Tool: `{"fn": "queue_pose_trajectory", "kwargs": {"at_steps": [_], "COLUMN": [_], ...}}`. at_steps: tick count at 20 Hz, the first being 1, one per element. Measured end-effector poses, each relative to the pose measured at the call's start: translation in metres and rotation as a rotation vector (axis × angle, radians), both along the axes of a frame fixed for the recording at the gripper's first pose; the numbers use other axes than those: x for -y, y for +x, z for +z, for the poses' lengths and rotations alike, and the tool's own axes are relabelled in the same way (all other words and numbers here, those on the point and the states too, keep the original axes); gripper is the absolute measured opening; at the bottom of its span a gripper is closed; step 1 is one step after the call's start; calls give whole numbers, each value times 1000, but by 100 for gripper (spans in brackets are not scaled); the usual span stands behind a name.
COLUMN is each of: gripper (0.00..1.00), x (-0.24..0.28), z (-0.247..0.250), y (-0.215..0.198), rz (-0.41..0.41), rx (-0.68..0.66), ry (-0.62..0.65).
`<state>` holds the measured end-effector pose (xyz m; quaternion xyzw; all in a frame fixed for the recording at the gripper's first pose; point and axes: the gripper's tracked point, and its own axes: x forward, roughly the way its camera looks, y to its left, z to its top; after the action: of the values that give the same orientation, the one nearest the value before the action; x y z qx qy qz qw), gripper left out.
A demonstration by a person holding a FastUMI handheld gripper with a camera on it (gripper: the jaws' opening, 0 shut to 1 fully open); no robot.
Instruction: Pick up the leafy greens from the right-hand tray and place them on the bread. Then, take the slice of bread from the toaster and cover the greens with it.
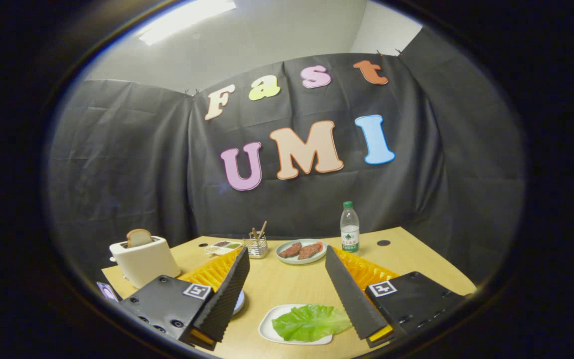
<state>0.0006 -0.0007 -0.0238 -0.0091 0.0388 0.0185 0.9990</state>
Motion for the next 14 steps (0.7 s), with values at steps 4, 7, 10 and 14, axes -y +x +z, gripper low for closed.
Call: {"fn": "queue_pose_trajectory", "kwargs": {"at_steps": [4,7,10,14], "gripper": [98,98,98,98], "x": [0,9,26,56], "z": [-2,-5,-17,-40], "y": [1,1,4,12], "rz": [13,-11,-59,-130], "rx": [-8,-23,-60,-133], "ry": [-3,-2,-8,-8]}}
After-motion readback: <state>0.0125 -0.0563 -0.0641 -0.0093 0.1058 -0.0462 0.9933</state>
